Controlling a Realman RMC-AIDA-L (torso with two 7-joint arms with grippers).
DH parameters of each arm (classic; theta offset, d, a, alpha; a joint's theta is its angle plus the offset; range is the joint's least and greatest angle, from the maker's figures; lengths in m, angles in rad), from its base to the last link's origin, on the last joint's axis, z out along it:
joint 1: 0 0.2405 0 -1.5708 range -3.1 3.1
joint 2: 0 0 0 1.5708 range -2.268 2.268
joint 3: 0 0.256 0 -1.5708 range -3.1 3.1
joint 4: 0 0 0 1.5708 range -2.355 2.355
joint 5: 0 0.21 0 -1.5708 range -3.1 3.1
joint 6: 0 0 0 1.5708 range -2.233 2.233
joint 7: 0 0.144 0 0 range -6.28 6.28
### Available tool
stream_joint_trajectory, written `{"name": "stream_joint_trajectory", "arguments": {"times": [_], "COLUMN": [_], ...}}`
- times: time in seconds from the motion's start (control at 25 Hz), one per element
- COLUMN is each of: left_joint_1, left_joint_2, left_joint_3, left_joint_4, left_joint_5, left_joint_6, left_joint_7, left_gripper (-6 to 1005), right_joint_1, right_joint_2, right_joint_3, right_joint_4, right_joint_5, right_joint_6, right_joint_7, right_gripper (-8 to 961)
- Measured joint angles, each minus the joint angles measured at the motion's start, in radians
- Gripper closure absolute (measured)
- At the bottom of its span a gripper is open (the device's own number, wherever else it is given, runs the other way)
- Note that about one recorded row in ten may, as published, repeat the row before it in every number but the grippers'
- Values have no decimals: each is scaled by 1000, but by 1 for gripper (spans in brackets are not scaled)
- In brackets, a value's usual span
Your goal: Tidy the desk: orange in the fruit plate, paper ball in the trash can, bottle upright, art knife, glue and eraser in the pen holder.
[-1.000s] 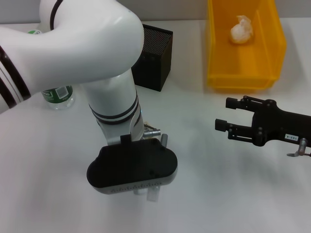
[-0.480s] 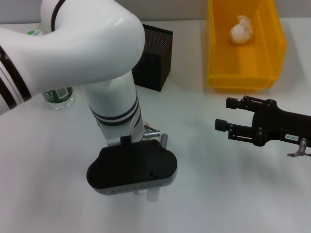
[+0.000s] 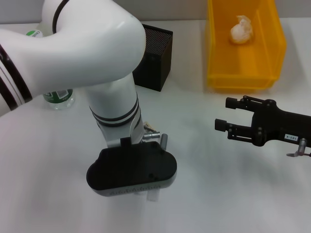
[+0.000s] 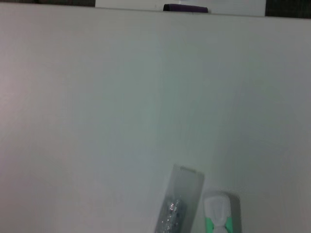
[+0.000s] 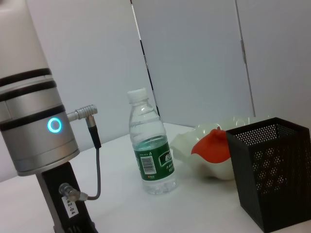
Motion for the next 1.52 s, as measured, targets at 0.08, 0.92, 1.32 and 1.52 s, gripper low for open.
{"name": "stream_joint_trajectory", "arguments": {"times": [0.08,0.92,1.32,1.52], "left_joint_1": [0,-5,-4,-10], "left_joint_2": [0,0,0,0], "left_joint_3": [1,17,-34,-140], "left_joint_4": [0,8,-3,-24], "left_joint_5": [0,0,-12,-62], "left_joint_6": [0,3,22,86], "left_joint_7": [0,-24,-40,-41], "left_gripper": [688,782,802,801], "right_joint_1": [0,-9,-9,-9], "right_joint_2": [0,0,-5,-8], "right_joint_3": [0,0,0,0], "right_joint_4": [0,0,0,0], "right_joint_5": [0,5,5,4], "right_joint_6": [0,0,-3,-4], "right_joint_7": [0,-12,-12,-12], "right_gripper": [210,210,211,211]}}
